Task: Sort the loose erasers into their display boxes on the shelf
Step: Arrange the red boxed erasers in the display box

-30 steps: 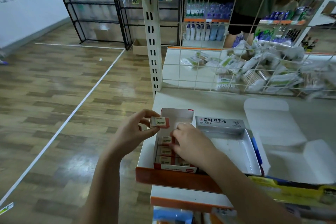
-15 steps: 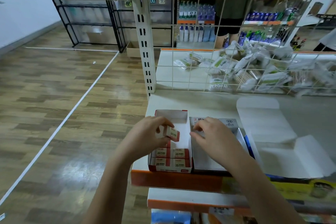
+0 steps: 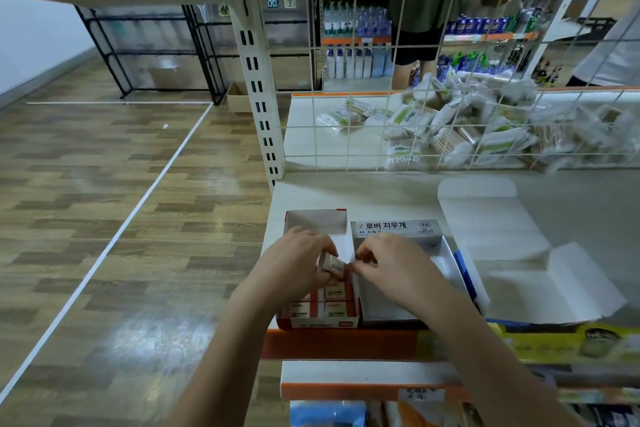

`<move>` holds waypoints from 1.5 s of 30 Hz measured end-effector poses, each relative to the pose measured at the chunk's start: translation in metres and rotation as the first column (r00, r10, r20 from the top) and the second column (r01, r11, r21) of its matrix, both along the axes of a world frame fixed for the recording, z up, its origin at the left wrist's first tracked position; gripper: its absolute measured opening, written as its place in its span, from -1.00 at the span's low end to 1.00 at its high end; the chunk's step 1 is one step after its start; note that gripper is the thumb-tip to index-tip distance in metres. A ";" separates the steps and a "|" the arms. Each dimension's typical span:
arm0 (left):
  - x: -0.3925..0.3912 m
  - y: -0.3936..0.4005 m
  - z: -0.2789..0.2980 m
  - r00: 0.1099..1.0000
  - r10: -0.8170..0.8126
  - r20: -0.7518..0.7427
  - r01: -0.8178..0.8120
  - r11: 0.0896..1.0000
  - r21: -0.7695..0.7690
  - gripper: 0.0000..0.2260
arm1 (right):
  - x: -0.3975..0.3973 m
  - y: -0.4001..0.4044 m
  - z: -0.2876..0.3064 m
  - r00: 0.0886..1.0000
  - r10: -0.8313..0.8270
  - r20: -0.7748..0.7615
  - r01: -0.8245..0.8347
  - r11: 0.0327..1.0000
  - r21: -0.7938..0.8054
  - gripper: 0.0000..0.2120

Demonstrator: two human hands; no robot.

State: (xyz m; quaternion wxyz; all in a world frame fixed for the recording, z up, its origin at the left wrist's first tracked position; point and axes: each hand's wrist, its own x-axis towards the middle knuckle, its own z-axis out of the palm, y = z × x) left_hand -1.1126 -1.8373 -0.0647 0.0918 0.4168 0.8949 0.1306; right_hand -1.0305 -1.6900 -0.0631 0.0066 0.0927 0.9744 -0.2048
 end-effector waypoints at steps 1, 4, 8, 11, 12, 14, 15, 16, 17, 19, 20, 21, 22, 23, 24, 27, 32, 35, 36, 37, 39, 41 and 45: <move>-0.001 0.000 0.000 1.000 -0.003 -0.025 0.002 1.000 -0.029 -0.71 | 0.000 0.000 0.000 1.000 -0.002 0.004 0.002 1.000 -0.001 -0.77; -0.003 0.003 -0.001 0.997 -0.029 -0.073 0.021 0.993 -0.113 -0.73 | 0.000 0.000 0.000 1.000 -0.005 0.008 0.005 1.000 0.000 -0.74; -0.004 0.010 0.002 0.996 -0.066 -0.057 0.053 0.979 -0.198 -0.69 | 0.000 0.000 -0.001 1.000 0.001 -0.012 -0.001 1.000 -0.005 -0.76; -0.005 0.015 0.008 0.994 -0.090 -0.062 0.073 0.966 -0.246 -0.67 | 0.000 -0.001 -0.001 1.000 -0.005 -0.016 0.005 1.000 -0.007 -0.76; -0.005 0.016 0.009 0.993 -0.096 -0.062 0.078 0.964 -0.254 -0.68 | 0.000 0.000 -0.001 1.000 -0.006 -0.017 0.006 1.000 -0.007 -0.77; -0.007 0.015 0.012 0.994 -0.096 -0.051 0.082 0.969 -0.235 -0.70 | 0.000 0.000 -0.001 1.000 -0.006 -0.013 0.006 1.000 -0.010 -0.77; -0.008 0.013 0.013 0.995 -0.089 -0.043 0.078 0.975 -0.210 -0.72 | 0.001 0.000 0.000 1.000 -0.004 -0.010 0.004 1.000 -0.014 -0.77; -0.009 0.011 0.014 0.996 -0.079 -0.030 0.072 0.980 -0.184 -0.73 | 0.001 0.000 0.000 1.000 0.000 -0.006 0.000 1.000 -0.019 -0.76; -0.010 0.010 0.015 0.997 -0.071 -0.016 0.068 0.985 -0.161 -0.73 | 0.002 -0.001 0.000 1.000 0.004 0.000 -0.004 1.000 -0.024 -0.75; -0.010 0.008 0.015 0.998 -0.069 0.008 0.069 0.989 -0.128 -0.74 | 0.002 -0.001 0.001 1.000 0.009 0.010 -0.008 1.000 -0.030 -0.72; -0.009 0.008 0.014 0.997 -0.071 0.019 0.072 0.990 -0.118 -0.74 | 0.002 -0.001 0.001 1.000 0.008 0.015 -0.007 0.999 -0.033 -0.71; -0.008 0.008 0.013 0.997 -0.072 0.030 0.075 0.991 -0.112 -0.74 | 0.002 -0.001 0.000 1.000 0.005 0.020 -0.004 0.999 -0.036 -0.70; -0.007 0.009 0.012 0.997 -0.070 0.045 0.074 0.991 -0.112 -0.75 | 0.002 0.000 -0.001 1.000 0.002 0.022 -0.001 0.999 -0.035 -0.70; -0.006 0.009 0.011 0.996 -0.066 0.059 0.072 0.991 -0.115 -0.74 | 0.002 0.000 -0.001 1.000 -0.001 0.025 0.002 0.999 -0.032 -0.69; -0.006 0.009 0.010 0.996 -0.061 0.070 0.069 0.990 -0.120 -0.74 | 0.002 0.000 -0.002 1.000 -0.003 0.027 0.004 1.000 -0.030 -0.69; -0.007 0.008 0.008 0.995 -0.050 0.083 0.061 0.990 -0.127 -0.73 | 0.003 0.000 -0.002 0.999 -0.001 0.037 0.002 1.000 -0.030 -0.67; -0.008 0.005 0.007 0.996 -0.037 0.085 0.050 0.986 -0.156 -0.73 | 0.004 0.000 -0.001 0.999 -0.001 0.037 0.002 1.000 -0.028 -0.69; -0.008 0.007 0.008 0.998 -0.029 0.062 0.038 0.987 -0.153 -0.76 | 0.005 0.000 -0.001 0.999 0.000 0.037 0.001 1.000 -0.027 -0.70; -0.008 0.007 0.008 0.998 -0.028 0.054 0.036 0.986 -0.160 -0.78 | 0.005 0.000 -0.001 0.999 0.001 0.040 0.000 1.000 -0.030 -0.71; -0.008 0.008 0.007 0.998 -0.028 0.050 0.036 0.985 -0.167 -0.78 | 0.005 0.000 -0.001 0.999 0.001 0.043 0.000 1.000 -0.029 -0.71; -0.008 0.010 0.005 0.998 -0.021 0.051 0.030 0.983 -0.183 -0.79 | 0.005 0.001 0.000 0.999 0.003 0.051 -0.001 1.000 -0.022 -0.71; -0.009 0.011 0.005 0.999 -0.003 0.046 0.012 0.979 -0.203 -0.77 | 0.004 0.002 0.001 0.997 0.018 0.069 -0.017 1.000 -0.015 -0.71; -0.011 0.017 0.013 0.999 0.018 -0.045 -0.026 0.982 -0.185 -0.70 | -0.002 0.010 0.013 0.990 0.080 0.120 -0.083 0.996 0.020 -0.73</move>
